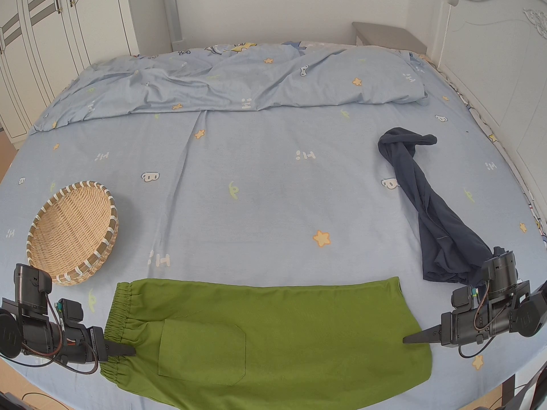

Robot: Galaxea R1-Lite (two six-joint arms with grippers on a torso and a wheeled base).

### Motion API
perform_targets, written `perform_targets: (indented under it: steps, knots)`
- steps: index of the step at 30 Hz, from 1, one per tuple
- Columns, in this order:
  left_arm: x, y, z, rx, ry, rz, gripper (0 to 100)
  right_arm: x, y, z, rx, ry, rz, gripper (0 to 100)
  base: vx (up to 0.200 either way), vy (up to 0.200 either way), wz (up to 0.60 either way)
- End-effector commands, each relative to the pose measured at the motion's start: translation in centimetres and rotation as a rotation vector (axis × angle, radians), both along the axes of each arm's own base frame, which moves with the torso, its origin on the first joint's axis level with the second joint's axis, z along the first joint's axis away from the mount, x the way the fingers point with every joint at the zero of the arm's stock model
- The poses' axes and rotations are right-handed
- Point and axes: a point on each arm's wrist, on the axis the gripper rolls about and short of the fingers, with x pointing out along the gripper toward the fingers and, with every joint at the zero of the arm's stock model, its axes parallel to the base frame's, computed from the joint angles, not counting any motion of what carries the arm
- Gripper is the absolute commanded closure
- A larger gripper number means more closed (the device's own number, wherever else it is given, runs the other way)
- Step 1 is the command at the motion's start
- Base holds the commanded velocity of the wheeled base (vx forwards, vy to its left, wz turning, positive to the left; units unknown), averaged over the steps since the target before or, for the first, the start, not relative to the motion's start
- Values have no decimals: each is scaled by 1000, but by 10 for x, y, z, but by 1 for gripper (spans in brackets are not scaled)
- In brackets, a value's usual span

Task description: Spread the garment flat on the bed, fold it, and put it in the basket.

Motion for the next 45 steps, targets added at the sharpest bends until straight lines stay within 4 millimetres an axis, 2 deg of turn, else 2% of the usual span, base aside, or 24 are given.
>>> perform_targets:
  steps: [1, 6, 10, 13, 15, 18, 20, 26, 29, 32, 35, 36, 37, 38, 40, 45]
  knots:
    - [0, 0, -1, -3, 8, -1, 100, 2, -1, -7, -6, 33, -5, 0, 0, 0, 0]
    - [1, 2, -2, -2, 18, 11, 100, 3, -3, -7, -10, 28, -17, 0, 0, 0, 0]
    - [1, 2, -1, -1, 25, 17, 100, 7, -15, 4, -6, -35, -81, 0, 0, 0, 0]
    - [5, 8, 10, 29, -7, 59, 100, 9, -22, 27, 6, -140, -117, 0, 0, 0, 0]
    - [8, 17, 27, 51, -23, 111, 100, 11, -24, 46, 26, -212, -145, 0, 0, 0, 0]
    - [8, 20, 36, 63, -20, 116, 100, 12, -24, 57, 39, -242, -160, 0, 0, 0, 0]
    - [8, 26, 46, 97, -10, 103, 100, 17, -22, 75, 59, -287, -168, 0, 0, 0, 0]
    - [11, 31, 51, 209, -4, 138, 100, 31, -20, 107, 70, -361, -159, 0, 0, 0, 0]
    - [14, 28, 54, 271, -9, 144, 100, 37, -16, 116, 76, -386, -146, 0, 0, 0, 0]
    - [17, 23, 62, 274, -28, 123, 100, 40, -15, 120, 79, -398, -141, 0, 0, 0, 0]
    - [12, 6, 91, 268, -58, 71, 100, 40, -15, 118, 79, -391, -142, 0, 0, 0, 0]
    - [11, 5, 94, 267, -56, 66, 100, 40, -15, 118, 79, -392, -143, 0, 0, 0, 0]
    - [7, -3, 107, 267, -48, 38, 100, 40, -17, 118, 77, -394, -149, 0, 0, 0, 0]
    - [6, -4, 109, 267, -49, 36, 100, 40, -17, 118, 77, -394, -149, 0, 0, 0, 0]
    - [-2, -15, 126, 281, -71, -14, 100, 40, -17, 119, 78, -396, -149, 0, 0, 0, 0]
    - [-8, -49, 149, 262, -95, -97, 100, 37, -15, 118, 77, -380, -140, 0, 0, 0, 0]
